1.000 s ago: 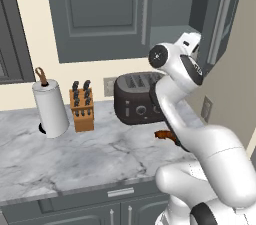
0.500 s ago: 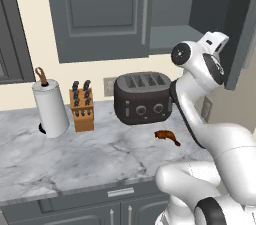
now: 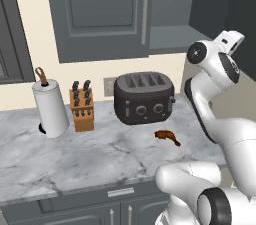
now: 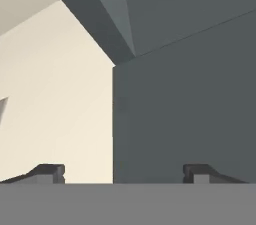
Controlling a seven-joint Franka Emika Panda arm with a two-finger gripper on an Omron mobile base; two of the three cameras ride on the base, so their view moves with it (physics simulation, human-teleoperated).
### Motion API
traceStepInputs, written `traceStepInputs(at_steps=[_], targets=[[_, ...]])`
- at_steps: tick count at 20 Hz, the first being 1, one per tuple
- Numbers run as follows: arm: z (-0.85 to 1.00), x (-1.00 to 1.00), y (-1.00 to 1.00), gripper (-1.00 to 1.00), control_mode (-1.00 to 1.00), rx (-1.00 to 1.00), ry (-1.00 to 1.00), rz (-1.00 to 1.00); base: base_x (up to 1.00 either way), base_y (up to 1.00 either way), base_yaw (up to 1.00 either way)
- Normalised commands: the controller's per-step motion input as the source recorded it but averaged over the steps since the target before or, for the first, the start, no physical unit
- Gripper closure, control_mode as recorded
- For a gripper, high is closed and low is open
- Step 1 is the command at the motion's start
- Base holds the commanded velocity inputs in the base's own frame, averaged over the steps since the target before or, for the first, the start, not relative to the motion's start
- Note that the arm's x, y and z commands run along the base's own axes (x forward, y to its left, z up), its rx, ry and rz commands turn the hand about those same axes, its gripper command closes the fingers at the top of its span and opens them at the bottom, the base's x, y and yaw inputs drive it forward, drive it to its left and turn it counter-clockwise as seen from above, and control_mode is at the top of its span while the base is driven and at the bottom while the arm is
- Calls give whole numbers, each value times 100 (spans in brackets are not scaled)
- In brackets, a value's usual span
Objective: Retrieve the tupperware from the cabinet, then place the raw meat into the tupperware to avoid contamination.
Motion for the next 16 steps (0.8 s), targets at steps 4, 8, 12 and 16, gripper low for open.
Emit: traceStepInputs(at_steps=[4, 8, 12, 16], targets=[[-16, 23, -42, -100, -100, 0, -1, 1, 0, 0, 0], [-24, 21, -35, -100, -100, 0, 0, 6, 0, 0, 0], [-22, -5, -7, -100, -100, 0, -7, 11, 0, 0, 0], [-20, -42, 47, -100, -100, 0, -13, 16, 0, 0, 0]])
